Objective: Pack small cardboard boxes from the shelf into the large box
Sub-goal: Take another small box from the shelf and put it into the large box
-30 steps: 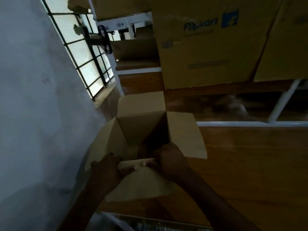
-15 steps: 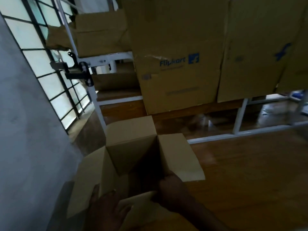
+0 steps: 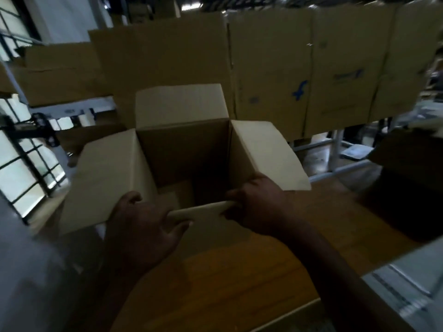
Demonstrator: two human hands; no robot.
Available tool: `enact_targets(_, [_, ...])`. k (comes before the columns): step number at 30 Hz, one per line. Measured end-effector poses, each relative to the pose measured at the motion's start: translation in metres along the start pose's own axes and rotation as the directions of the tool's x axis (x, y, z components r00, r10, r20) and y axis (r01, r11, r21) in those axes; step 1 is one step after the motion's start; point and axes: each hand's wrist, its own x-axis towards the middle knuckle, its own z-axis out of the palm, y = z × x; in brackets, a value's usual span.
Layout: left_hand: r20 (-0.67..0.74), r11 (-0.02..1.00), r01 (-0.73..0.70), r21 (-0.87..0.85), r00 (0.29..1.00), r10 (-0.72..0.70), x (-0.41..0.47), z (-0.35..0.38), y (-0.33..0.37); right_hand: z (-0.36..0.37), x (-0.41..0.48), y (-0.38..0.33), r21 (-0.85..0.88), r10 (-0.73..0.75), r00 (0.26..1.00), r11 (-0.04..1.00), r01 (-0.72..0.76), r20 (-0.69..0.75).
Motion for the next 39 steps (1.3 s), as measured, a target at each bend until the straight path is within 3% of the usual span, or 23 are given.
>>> enact_targets(5, [-0.098,0.986,-0.161,-0.034,0.983,0.157,0.067,-0.018,0.107,-0.077,-0.073,0.083,-0.047,0.051,0.995,0.997,-0.056,-0.085])
enact_targets(14, [-0.264,0.943,-0.301,-0.140,0.930,0.258,0.169,-0.050,0.323,-0.212,-0.214,0.224,-0.217,0.170,0.941,0.946,-0.239,-0.294])
enact_targets(22, [-0.398,0.851,-0.470,-0.235,0.845,0.356,0.234,-0.055,0.458,-0.284,-0.308,0.310,-0.270,0.237,0.882,0.891,-0.364,-0.407])
enact_targets(30, [-0.493,0.799,-0.524,-0.296,0.800,0.342,0.302,-0.047,0.586,-0.338,-0.375,0.404,-0.364,0.259,0.820,0.799,-0.479,-0.511])
enact_targets(39, [-0.591,0.792,-0.538,-0.288,0.751,0.295,0.398,-0.008,0.695,-0.398,-0.398,0.531,-0.482,0.204,0.835,0.736,-0.475,-0.511])
